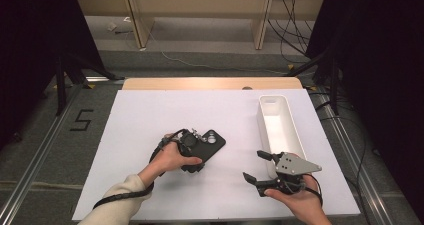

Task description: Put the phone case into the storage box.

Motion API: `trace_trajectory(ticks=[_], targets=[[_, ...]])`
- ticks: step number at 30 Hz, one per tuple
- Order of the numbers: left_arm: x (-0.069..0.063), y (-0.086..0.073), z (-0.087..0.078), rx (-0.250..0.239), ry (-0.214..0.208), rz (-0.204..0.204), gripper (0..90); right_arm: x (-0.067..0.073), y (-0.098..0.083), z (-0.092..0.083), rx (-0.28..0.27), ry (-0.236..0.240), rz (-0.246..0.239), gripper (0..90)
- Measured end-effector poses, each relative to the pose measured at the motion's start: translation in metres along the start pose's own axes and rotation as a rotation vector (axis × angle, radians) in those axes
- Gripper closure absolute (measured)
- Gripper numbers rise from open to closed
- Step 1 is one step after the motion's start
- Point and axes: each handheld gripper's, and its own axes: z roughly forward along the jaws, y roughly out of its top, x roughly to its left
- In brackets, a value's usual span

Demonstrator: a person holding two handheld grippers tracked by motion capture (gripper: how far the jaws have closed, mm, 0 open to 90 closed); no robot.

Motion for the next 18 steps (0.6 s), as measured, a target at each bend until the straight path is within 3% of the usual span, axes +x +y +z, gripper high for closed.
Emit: trace_trajectory(ticks=[18], targets=[[-0.0023,-0.0008,-0.0017,-0.004,0.012,-0.015,12.2,0.0007,0.0000,0.0007,0.002,0.004,-0.004,20.1]])
